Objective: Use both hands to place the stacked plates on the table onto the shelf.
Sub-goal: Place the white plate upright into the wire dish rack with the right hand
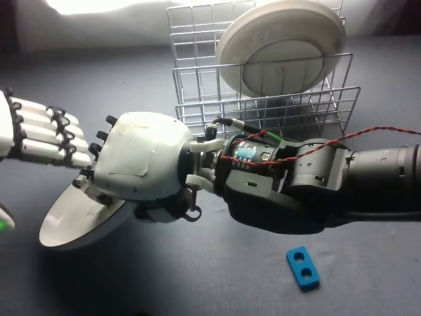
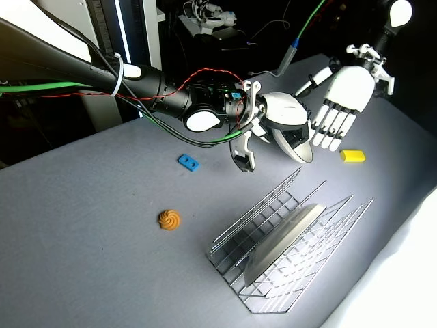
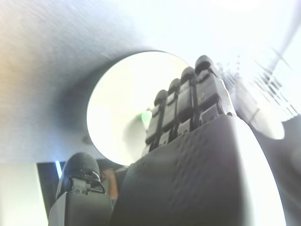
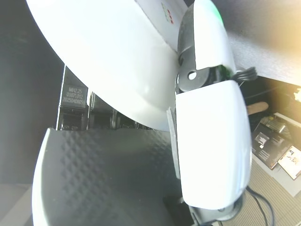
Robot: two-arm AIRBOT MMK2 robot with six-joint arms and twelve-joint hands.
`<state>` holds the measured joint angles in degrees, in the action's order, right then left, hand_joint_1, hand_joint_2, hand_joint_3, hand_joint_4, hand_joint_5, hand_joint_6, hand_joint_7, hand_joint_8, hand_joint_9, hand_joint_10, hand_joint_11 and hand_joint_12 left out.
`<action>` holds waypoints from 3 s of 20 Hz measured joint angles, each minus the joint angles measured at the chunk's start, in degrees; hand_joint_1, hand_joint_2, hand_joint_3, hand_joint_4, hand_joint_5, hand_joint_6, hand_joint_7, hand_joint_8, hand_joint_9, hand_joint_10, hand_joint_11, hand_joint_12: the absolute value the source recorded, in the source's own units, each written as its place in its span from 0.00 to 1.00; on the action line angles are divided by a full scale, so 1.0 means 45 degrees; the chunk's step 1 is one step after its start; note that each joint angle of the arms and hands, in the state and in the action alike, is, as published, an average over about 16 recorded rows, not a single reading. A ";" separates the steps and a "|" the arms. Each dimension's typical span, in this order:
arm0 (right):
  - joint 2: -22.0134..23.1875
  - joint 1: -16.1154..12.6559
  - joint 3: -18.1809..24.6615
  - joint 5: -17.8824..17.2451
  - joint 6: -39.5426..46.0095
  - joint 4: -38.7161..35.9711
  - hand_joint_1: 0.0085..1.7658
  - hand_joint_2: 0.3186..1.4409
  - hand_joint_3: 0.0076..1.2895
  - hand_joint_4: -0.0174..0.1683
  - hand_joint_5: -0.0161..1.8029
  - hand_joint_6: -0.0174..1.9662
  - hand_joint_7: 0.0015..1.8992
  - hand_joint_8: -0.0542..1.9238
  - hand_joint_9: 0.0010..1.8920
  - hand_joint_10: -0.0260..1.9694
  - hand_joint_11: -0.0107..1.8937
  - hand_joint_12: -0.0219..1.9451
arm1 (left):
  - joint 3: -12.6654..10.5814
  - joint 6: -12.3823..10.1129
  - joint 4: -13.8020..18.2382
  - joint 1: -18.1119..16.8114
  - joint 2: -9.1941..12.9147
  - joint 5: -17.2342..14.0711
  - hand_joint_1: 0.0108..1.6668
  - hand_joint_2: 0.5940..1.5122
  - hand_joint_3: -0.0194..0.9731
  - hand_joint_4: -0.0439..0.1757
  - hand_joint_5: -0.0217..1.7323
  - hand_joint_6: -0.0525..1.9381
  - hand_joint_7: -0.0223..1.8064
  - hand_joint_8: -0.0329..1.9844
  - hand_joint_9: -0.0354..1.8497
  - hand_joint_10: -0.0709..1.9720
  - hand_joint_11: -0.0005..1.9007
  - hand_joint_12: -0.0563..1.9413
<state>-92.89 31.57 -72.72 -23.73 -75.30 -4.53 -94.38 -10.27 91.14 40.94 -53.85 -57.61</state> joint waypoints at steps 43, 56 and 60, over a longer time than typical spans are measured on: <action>0.7274 -0.5533 0.3468 0.4823 1.1970 0.0594 0.78 0.59 0.00 0.07 0.54 0.46 0.57 0.39 0.52 0.59 0.42 0.75 | -0.0384 -0.0737 0.0026 -0.1514 0.0300 -0.0575 0.01 0.56 0.04 0.22 0.03 0.04 0.03 0.02 0.03 0.04 0.01 0.03; 0.6517 -0.4554 0.1975 0.4034 1.1491 0.1066 0.78 0.59 0.00 0.07 0.54 0.47 0.57 0.40 0.51 0.60 0.43 0.74 | -0.0307 -0.0793 0.0193 -0.1719 0.0323 -0.0536 0.01 0.56 0.04 0.22 0.03 0.04 0.03 0.02 0.03 0.04 0.01 0.03; 0.6155 -0.4168 0.1631 0.3674 1.1290 0.1075 0.78 0.59 0.00 0.07 0.54 0.48 0.56 0.41 0.51 0.60 0.44 0.74 | -0.0296 -0.0793 0.0303 -0.1718 0.0325 -0.0537 0.01 0.56 0.04 0.22 0.03 0.04 0.03 0.02 0.03 0.04 0.01 0.03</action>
<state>-65.19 12.82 -65.38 -7.20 -24.49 0.31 -95.71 -13.83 92.50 33.21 -52.39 -60.02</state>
